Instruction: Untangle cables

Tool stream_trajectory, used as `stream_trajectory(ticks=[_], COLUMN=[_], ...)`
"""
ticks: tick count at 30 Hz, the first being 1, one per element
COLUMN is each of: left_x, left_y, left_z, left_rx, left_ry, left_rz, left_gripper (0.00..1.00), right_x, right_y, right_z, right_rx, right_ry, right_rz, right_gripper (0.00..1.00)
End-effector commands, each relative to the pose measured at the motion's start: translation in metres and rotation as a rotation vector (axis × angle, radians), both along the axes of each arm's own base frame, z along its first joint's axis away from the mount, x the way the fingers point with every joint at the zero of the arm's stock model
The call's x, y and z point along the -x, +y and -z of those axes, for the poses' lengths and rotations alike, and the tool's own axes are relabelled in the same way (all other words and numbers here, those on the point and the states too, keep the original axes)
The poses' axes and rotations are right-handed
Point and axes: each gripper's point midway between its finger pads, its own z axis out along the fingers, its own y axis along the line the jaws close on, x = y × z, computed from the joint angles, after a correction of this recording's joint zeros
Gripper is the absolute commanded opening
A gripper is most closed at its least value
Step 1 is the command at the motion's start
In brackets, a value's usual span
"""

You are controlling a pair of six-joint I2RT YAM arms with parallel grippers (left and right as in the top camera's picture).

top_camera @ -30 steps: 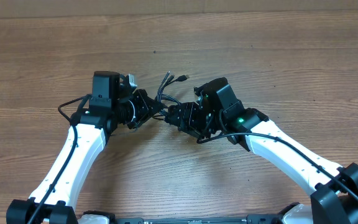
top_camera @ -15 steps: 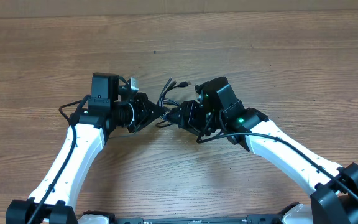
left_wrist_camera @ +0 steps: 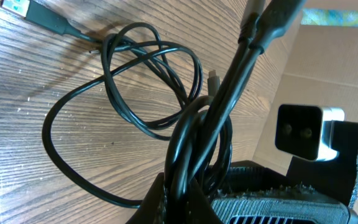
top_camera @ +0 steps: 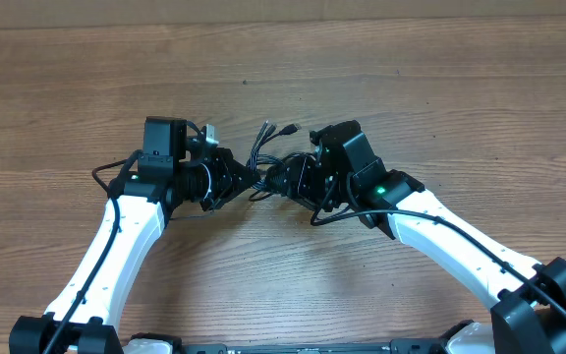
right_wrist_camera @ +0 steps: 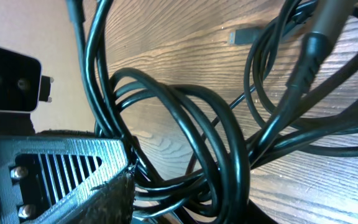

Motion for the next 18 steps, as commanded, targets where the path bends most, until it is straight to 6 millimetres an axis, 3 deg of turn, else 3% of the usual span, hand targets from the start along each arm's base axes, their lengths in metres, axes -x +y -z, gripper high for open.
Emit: stream_trajectory(ticks=[1,6,18], left_x=[0.008,0.008,0.009], left_y=[-0.009,-0.009,-0.009], left_z=[-0.007,-0.006,-0.006], left_rx=[0.036,0.03,0.028], left_ry=[-0.018,-0.031,-0.036], left_rz=[0.067,0.079,0.084], left_gripper=[0.04,0.04,0.04], right_x=[-0.016,-0.023,-0.03], right_y=[-0.007,-0.018,-0.035], right_z=[-0.004,0.005,0.016], right_rx=[0.033,0.098,0.194], right_ry=[-0.066,-0.078,-0.087], right_rz=[0.061,0.121,0.193], right_gripper=[0.4,0.31,0.26])
